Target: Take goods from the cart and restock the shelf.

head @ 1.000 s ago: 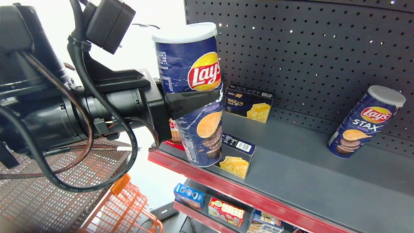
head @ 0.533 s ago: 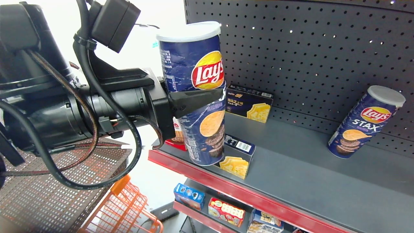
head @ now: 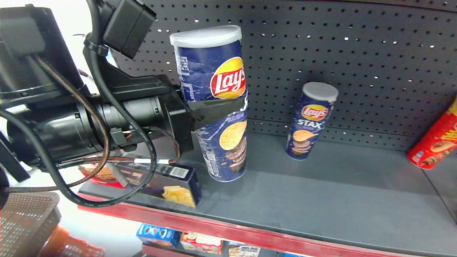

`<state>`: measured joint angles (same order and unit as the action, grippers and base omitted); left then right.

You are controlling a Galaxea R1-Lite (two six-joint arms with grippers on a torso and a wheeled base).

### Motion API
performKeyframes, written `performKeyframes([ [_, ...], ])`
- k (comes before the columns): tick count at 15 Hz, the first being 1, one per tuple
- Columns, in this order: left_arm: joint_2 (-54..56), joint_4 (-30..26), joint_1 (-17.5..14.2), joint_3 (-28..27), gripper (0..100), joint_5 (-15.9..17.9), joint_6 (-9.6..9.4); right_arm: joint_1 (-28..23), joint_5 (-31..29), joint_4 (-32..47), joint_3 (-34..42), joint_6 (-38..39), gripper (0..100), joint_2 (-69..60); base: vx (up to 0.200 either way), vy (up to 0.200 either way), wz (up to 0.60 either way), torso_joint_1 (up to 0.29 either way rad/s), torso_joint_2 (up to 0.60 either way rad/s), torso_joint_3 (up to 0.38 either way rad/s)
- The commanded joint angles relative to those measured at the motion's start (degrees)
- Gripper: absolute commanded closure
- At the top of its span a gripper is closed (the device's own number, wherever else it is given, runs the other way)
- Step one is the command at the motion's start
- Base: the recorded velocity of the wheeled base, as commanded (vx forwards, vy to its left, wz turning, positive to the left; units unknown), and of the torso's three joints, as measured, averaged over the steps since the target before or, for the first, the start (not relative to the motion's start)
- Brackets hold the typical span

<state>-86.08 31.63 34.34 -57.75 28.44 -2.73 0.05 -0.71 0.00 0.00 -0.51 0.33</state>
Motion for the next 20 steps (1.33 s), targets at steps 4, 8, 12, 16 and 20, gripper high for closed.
performKeyframes([
  [4, 0.03, 0.18, -0.06, 0.44, 100, 0.04, 0.01, 0.04, -0.08, 0.00, 0.00, 0.25, 0, 0.02, 0.000, 0.000, -0.15, 0.001, 0.00, -0.001],
  [8, 0.38, 0.18, -0.15, 0.71, 100, -0.05, 0.01, 0.04, 0.00, 0.00, 0.00, 0.16, 0, 0.02, 0.000, 0.000, 0.00, 0.000, 0.00, 0.000],
  [12, 0.47, 0.27, -0.15, 0.79, 100, -0.05, 0.01, 0.04, 0.00, 0.00, 0.00, 0.16, 0, 0.02, 0.000, 0.000, 0.00, 0.000, 0.00, 0.000],
  [16, 0.65, 0.45, -2.44, 1.50, 100, 0.04, 0.01, 0.04, 0.00, 0.00, 0.00, 0.25, 0, 0.02, 0.000, 0.000, 0.00, 0.000, 0.00, 0.000],
  [20, 1.00, -0.08, -3.40, 1.58, 100, -0.49, 0.09, 0.04, 0.09, 0.09, 0.00, 0.07, 0, 0.11, 0.000, 0.000, 0.00, 0.000, 0.00, 0.000],
])
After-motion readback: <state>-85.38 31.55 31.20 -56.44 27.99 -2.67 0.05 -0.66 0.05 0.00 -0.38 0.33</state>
